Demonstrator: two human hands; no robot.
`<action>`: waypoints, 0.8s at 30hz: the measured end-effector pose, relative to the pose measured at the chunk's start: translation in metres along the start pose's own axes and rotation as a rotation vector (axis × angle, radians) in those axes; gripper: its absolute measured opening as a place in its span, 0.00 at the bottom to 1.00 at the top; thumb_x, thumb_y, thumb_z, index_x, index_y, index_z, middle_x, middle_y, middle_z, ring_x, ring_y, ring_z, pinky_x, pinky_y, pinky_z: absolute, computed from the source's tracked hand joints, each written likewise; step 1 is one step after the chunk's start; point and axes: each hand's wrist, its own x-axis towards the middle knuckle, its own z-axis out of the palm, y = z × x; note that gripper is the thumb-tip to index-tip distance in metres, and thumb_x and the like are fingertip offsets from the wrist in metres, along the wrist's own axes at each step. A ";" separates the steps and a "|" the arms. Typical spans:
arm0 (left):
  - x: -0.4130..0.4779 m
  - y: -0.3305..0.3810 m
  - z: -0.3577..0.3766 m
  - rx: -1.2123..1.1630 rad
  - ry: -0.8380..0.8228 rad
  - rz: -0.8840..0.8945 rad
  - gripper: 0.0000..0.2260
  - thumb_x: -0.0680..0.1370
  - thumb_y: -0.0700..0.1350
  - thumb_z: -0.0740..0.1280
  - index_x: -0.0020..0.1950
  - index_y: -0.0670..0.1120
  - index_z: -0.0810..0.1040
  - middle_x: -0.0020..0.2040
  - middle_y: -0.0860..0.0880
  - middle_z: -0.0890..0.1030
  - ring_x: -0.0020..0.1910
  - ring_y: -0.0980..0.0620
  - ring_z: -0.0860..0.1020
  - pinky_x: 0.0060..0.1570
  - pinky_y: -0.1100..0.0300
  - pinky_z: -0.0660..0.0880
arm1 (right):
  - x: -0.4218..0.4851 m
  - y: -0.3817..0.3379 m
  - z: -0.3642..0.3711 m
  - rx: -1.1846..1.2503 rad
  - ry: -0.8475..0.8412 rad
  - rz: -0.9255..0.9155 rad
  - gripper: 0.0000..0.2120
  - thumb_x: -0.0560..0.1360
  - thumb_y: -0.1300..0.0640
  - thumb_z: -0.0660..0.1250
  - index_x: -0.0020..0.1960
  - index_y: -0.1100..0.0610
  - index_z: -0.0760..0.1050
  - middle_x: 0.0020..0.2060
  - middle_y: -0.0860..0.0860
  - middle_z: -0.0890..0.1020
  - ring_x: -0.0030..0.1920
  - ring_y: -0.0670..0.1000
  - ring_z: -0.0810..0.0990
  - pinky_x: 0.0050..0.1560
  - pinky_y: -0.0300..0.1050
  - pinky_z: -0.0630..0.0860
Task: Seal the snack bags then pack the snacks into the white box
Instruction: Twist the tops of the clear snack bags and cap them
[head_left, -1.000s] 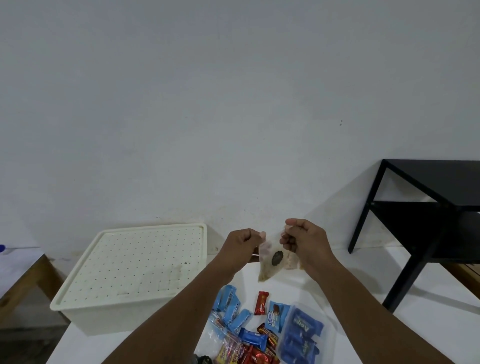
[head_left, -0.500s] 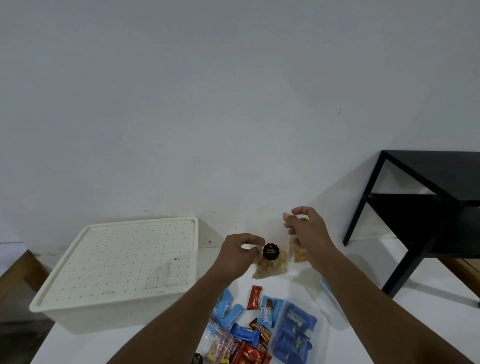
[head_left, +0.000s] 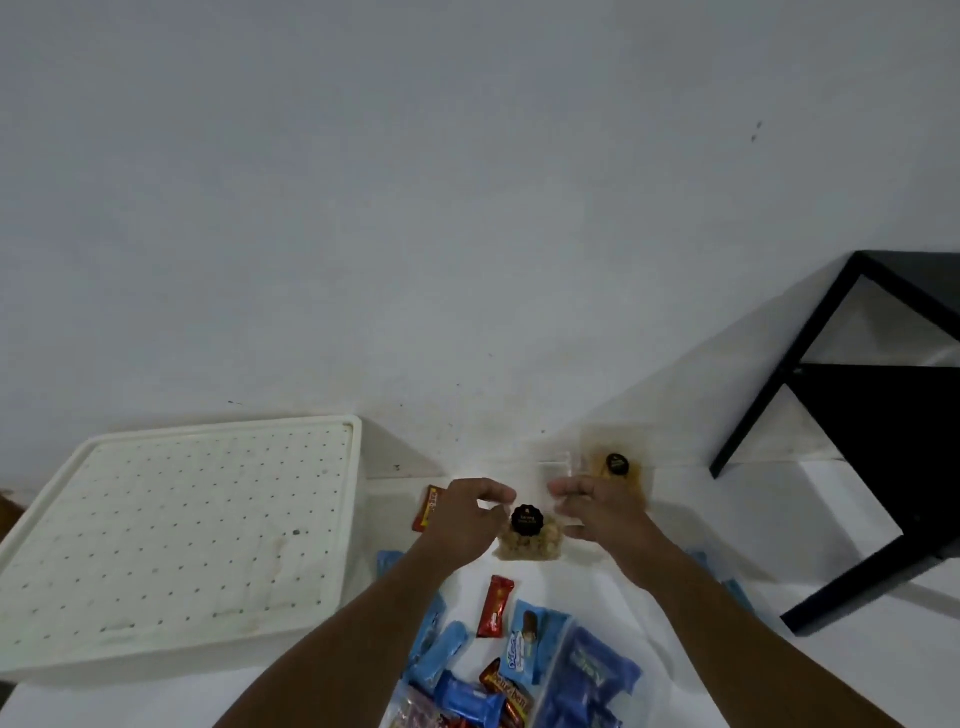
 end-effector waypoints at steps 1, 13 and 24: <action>0.015 -0.004 0.005 0.031 0.003 -0.006 0.09 0.76 0.36 0.68 0.52 0.46 0.85 0.48 0.55 0.83 0.46 0.59 0.81 0.40 0.78 0.72 | 0.017 0.002 -0.001 -0.003 -0.003 0.013 0.11 0.76 0.65 0.66 0.52 0.52 0.81 0.54 0.50 0.81 0.55 0.50 0.80 0.55 0.48 0.80; 0.123 -0.057 0.022 0.110 -0.006 -0.185 0.10 0.77 0.42 0.69 0.57 0.52 0.82 0.59 0.52 0.80 0.51 0.54 0.80 0.51 0.64 0.74 | 0.145 0.041 0.004 -0.135 -0.011 0.071 0.15 0.76 0.61 0.66 0.62 0.54 0.78 0.57 0.49 0.80 0.57 0.49 0.78 0.62 0.48 0.76; 0.028 -0.044 -0.023 0.068 -0.116 -0.293 0.11 0.75 0.44 0.72 0.57 0.46 0.83 0.57 0.43 0.83 0.55 0.46 0.81 0.53 0.60 0.76 | 0.061 0.023 0.041 -0.438 0.063 -0.110 0.09 0.75 0.61 0.64 0.47 0.52 0.82 0.46 0.48 0.81 0.47 0.49 0.78 0.51 0.44 0.74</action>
